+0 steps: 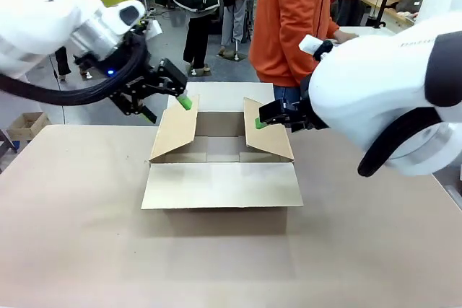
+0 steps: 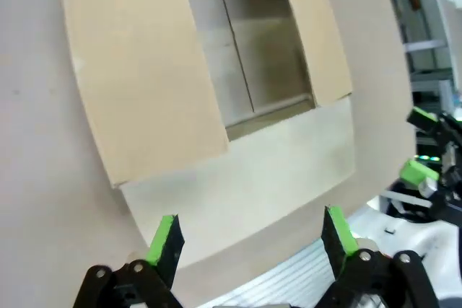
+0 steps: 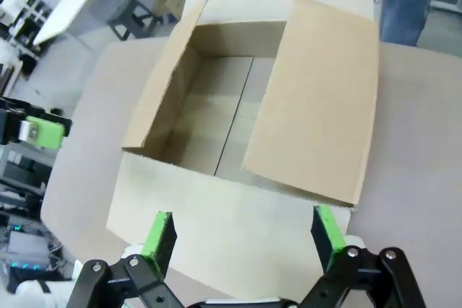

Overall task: Pack the gift set into the box.
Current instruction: Place both hands on the side flaps of the Package Box and spread them outward.

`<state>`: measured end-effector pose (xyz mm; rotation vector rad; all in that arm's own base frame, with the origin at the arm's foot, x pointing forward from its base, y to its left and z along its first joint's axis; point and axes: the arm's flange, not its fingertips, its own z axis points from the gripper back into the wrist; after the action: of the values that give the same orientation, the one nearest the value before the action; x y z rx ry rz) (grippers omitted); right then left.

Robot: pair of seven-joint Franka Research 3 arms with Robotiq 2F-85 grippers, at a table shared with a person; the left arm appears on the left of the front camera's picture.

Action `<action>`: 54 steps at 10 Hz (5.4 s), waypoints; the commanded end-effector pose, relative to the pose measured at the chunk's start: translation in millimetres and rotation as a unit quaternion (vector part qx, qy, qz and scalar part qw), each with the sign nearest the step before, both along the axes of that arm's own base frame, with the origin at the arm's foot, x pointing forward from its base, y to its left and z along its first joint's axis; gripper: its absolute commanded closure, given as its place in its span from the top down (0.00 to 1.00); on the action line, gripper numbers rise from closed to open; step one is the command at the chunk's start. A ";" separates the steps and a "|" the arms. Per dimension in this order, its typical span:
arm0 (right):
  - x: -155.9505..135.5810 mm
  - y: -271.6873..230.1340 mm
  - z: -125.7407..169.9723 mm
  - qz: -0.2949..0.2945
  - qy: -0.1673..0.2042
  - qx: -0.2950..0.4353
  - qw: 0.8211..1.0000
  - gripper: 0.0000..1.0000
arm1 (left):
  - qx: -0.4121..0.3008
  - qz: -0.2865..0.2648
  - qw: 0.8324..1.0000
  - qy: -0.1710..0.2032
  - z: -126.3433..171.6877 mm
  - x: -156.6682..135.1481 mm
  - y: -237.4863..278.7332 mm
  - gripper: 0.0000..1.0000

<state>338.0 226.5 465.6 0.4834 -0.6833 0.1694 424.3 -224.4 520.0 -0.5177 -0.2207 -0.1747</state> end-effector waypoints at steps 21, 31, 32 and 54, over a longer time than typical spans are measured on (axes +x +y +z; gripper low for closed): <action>0.0 0.0 0.0 0.000 0.000 0.000 1.000 1.00 | 0.351 0.155 0.923 0.031 -93.2 128.4 -98.4 1.00; 0.0 0.0 0.0 0.000 0.000 0.000 1.000 1.00 | 0.366 0.182 0.913 -0.002 -57.3 113.7 -61.7 1.00; 0.0 0.0 0.0 0.000 0.000 0.000 1.000 1.00 | 0.358 0.183 0.916 -0.003 -52.2 114.3 -52.6 1.00; 59.5 37.7 50.2 0.041 0.091 -0.115 0.988 1.00 | 0.103 0.077 0.985 0.111 -96.0 131.0 137.5 1.00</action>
<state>378.1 238.8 485.9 0.3149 -0.5445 0.2519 557.1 -86.7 421.2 -0.3216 -0.0229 0.0017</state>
